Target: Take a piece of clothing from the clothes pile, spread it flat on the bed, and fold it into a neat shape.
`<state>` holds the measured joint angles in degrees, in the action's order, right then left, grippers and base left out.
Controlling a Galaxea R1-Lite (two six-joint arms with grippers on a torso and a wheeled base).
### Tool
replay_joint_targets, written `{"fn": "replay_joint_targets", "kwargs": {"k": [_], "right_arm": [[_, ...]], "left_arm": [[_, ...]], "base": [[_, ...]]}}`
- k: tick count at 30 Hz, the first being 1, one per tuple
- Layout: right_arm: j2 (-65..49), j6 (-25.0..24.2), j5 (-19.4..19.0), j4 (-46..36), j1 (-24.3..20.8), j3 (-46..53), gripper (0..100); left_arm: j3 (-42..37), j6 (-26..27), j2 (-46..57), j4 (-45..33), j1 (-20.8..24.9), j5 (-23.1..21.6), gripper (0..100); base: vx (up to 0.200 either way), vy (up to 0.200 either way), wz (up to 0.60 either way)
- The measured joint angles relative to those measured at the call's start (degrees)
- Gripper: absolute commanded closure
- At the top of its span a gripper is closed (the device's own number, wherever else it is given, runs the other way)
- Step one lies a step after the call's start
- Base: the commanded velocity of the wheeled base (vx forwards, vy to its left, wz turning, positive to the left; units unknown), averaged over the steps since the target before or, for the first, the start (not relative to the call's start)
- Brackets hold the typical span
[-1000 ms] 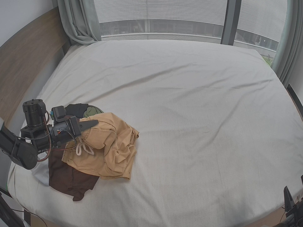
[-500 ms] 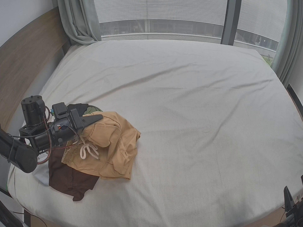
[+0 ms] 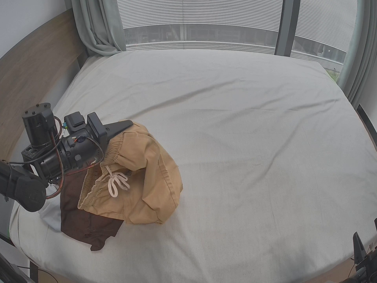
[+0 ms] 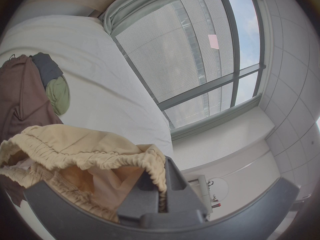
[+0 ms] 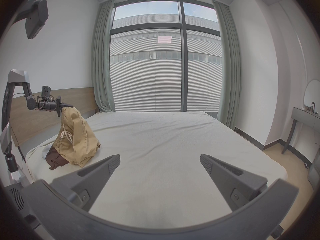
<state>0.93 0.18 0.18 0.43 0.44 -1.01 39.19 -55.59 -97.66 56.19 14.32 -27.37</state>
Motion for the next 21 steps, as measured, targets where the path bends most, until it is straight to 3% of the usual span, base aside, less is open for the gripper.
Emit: {"fn": "replay_joint_targets", "kwargs": {"k": [5, 11, 21], "right_arm": [[0.0, -0.02, 0.0, 0.0, 0.0, 0.0, 0], [0.0, -0.02, 0.0, 0.0, 0.0, 0.0, 0], [0.0, 0.02, 0.0, 0.0, 0.0, 0.0, 0]], "left_arm": [[1.24, -2.33, 0.3, 0.02, 2.1, 0.99, 100], [3.63, -5.94, 0.33, 0.0, 4.56, 5.28, 100], [5.84, -16.29, 0.77, -0.02, 6.01, 5.72, 100]], "base": [[0.0, 0.0, 0.0], [0.0, 0.0, 0.0], [0.0, 0.0, 0.0]]}}
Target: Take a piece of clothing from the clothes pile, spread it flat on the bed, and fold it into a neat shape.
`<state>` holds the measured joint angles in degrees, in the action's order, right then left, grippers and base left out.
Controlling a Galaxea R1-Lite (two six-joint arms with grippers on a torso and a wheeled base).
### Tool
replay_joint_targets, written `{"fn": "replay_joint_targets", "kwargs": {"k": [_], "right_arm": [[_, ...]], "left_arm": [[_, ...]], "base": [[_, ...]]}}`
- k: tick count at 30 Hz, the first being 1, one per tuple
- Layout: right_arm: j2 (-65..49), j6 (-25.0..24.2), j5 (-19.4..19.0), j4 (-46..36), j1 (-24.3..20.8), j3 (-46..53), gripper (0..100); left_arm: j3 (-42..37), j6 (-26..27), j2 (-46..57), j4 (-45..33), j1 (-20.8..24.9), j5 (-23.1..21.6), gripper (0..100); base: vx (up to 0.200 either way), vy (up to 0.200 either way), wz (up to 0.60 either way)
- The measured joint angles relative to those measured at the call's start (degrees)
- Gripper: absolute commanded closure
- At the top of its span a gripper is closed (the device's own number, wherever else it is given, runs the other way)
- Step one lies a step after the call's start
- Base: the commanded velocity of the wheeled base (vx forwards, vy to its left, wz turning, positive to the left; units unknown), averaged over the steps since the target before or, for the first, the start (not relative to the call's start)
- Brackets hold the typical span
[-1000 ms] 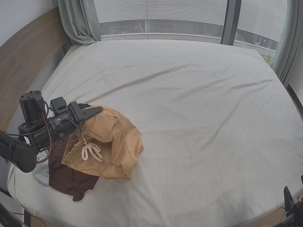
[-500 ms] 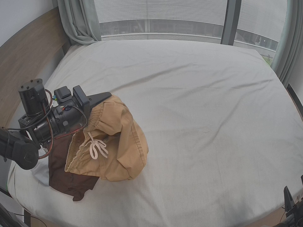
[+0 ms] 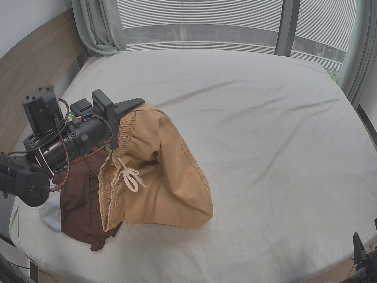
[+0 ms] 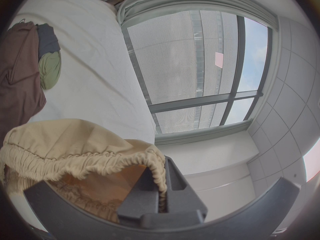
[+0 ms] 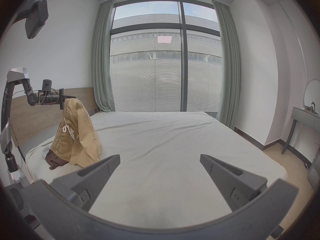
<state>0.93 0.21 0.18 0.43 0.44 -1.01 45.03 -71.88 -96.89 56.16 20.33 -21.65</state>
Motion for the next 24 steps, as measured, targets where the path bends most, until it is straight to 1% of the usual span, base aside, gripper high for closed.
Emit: {"fn": "replay_joint_targets", "kwargs": {"k": [4, 8, 16, 24], "right_arm": [[0.0, 0.01, -0.02, 0.0, 0.0, 0.0, 0], [0.0, 0.01, 0.0, 0.0, 0.0, 0.0, 0], [0.0, 0.01, 0.0, 0.0, 0.0, 0.0, 0], [0.0, 0.01, 0.0, 0.0, 0.0, 0.0, 0]], "left_arm": [[0.09, -2.16, 0.26, -0.05, 0.55, 0.04, 100], [0.0, -3.56, 0.41, -0.17, 2.71, 0.12, 100], [3.36, -10.2, 0.34, -0.55, 6.86, 0.22, 100], [6.49, -11.91, -0.68, -0.63, 11.61, 0.22, 100]], "base": [[0.0, 0.0, 0.0], [0.0, 0.0, 0.0], [0.0, 0.0, 0.0], [0.0, 0.0, 0.0]]}}
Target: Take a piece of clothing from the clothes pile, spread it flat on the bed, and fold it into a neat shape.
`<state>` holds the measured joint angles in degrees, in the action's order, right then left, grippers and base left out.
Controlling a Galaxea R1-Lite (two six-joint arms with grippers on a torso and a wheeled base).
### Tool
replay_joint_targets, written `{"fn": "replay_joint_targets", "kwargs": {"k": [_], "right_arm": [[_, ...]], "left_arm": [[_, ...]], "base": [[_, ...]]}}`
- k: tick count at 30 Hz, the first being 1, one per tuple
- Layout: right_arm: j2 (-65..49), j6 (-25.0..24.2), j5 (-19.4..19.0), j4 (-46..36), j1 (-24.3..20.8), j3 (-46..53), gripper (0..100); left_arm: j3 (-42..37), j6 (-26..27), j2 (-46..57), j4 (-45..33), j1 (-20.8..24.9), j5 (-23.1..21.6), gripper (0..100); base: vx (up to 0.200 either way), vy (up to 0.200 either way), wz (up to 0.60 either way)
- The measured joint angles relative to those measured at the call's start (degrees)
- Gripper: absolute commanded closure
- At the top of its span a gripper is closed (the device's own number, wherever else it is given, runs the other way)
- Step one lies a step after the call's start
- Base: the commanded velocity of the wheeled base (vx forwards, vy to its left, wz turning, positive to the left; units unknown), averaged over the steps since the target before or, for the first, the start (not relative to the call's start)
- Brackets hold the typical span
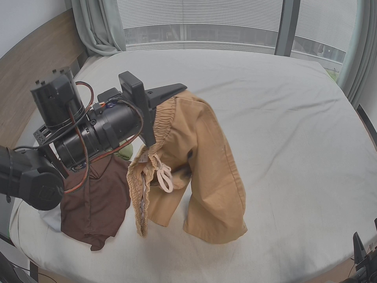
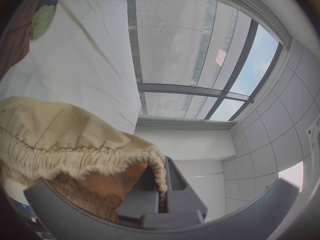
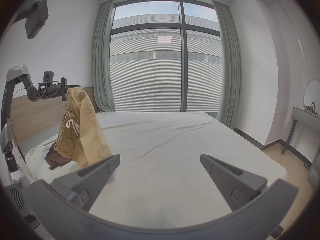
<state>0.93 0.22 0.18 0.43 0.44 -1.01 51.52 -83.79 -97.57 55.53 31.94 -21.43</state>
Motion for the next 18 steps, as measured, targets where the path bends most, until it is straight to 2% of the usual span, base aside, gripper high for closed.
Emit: {"fn": "replay_joint_targets", "kwargs": {"k": [13, 18], "right_arm": [[0.0, -0.04, 0.06, 0.0, 0.0, 0.0, 0], [0.0, -0.06, 0.06, 0.0, 0.0, 0.0, 0]], "left_arm": [[6.36, -0.38, -5.23, -0.98, 6.51, 0.09, 100], [10.28, -0.44, -7.47, -3.8, 8.41, -0.02, 100]], "base": [[0.0, 0.0, 0.0], [0.0, 0.0, 0.0]]}}
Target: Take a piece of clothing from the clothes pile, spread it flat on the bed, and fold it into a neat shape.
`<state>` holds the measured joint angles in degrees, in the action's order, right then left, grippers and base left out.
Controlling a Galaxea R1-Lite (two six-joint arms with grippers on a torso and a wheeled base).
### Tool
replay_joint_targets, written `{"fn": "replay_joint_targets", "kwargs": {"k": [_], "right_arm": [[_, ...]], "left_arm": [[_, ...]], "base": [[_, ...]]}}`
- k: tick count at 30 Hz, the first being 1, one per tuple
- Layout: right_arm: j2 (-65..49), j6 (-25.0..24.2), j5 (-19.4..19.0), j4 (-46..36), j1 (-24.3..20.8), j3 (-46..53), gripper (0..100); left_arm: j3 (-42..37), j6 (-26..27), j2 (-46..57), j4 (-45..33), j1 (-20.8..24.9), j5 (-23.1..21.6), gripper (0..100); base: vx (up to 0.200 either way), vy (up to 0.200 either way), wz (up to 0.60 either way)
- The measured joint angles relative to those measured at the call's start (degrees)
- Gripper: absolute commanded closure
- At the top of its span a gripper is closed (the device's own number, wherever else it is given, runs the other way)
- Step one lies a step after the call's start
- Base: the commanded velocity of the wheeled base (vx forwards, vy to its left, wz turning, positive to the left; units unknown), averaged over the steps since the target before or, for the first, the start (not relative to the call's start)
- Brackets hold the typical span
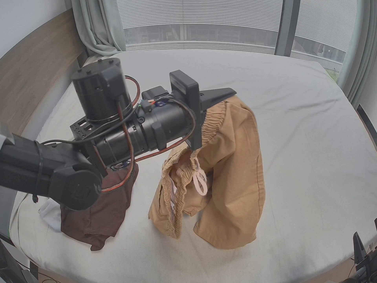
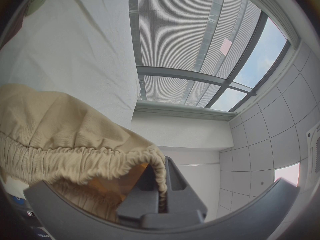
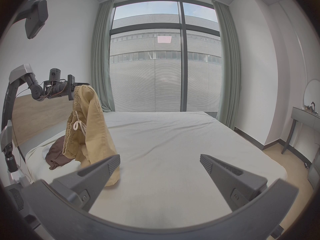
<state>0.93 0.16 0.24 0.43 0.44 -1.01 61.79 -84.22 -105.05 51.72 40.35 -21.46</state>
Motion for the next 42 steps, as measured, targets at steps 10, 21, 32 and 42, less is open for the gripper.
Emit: {"fn": "replay_joint_targets", "kwargs": {"k": [10, 21, 32, 42], "right_arm": [[0.0, -0.09, 0.02, 0.0, 0.0, 0.0, 0], [0.0, -0.27, 0.07, -0.02, 0.0, 0.0, 0], [0.0, -0.45, 0.2, -0.07, 0.0, 0.0, 0], [0.0, -0.37, 0.13, -0.07, 0.0, 0.0, 0]], "left_arm": [[8.96, -7.24, -3.33, -2.86, 3.3, -0.02, 100], [14.62, -8.97, -6.97, -2.16, 8.2, -0.13, 100], [16.2, -12.58, -8.57, 1.16, 9.2, 2.41, 100], [1.13, -6.92, -8.63, 10.41, 2.95, 3.06, 100]], "base": [[0.0, 0.0, 0.0], [0.0, 0.0, 0.0], [0.0, 0.0, 0.0], [0.0, 0.0, 0.0]]}}
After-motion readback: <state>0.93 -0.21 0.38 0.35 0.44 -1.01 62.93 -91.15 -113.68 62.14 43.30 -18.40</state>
